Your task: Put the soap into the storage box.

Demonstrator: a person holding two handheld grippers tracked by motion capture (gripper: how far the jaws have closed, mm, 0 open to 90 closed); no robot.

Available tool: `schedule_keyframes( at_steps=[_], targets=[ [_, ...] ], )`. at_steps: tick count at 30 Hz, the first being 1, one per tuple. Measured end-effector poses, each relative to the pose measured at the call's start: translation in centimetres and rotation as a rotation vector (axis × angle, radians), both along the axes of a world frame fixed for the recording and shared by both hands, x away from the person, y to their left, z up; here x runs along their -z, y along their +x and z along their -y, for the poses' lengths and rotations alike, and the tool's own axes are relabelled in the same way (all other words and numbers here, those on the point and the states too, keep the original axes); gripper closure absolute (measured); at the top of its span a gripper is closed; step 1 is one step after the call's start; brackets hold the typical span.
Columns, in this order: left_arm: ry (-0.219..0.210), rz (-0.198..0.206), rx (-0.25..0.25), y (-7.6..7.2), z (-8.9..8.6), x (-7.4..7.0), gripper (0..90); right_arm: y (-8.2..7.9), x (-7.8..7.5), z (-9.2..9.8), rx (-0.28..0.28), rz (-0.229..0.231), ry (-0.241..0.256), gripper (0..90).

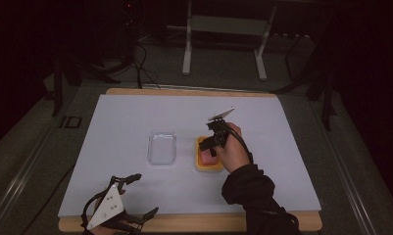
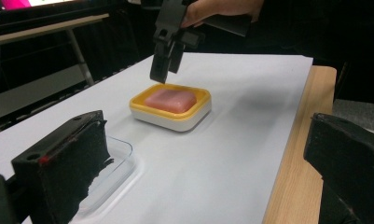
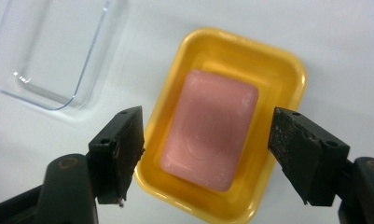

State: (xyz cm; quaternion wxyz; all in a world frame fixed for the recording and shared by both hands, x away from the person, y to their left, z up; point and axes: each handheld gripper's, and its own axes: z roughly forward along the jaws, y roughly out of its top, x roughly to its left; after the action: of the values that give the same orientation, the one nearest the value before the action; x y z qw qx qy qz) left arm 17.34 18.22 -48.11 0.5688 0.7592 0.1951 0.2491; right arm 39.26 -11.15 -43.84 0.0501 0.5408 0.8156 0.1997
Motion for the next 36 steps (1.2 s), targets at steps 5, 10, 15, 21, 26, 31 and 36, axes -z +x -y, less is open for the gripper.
schedule_keyframes(
  at_steps=[5,10,15,21,26,31,36],
  targets=[
    [0.002,0.0,0.003,0.0,0.1,0.0,0.4,-0.2,-0.3,0.9,-0.036,0.016,0.039,23.3],
    [0.002,-0.002,0.005,0.0,0.1,0.0,0.5,-0.6,-0.6,1.9,-0.046,0.044,0.061,24.5],
    [0.002,-0.002,0.004,0.0,0.1,0.1,0.5,-1.1,-0.9,3.2,-0.086,0.11,0.041,24.5],
    [0.009,0.0,0.003,0.0,0.2,0.1,0.5,-1.9,-1.6,5.1,-0.079,0.128,0.059,22.9],
    [0.011,0.002,0.003,-0.1,0.2,0.1,0.5,-2.6,-1.9,6.2,-0.089,0.162,0.066,22.0],
    [0.013,0.002,0.004,-0.1,0.3,0.1,0.4,-3.5,-1.9,7.5,-0.104,0.184,0.079,19.2],
    [0.015,0.001,0.003,-0.1,0.3,0.1,0.4,-4.6,-1.4,8.7,-0.114,0.213,0.102,18.2]
  ],
)
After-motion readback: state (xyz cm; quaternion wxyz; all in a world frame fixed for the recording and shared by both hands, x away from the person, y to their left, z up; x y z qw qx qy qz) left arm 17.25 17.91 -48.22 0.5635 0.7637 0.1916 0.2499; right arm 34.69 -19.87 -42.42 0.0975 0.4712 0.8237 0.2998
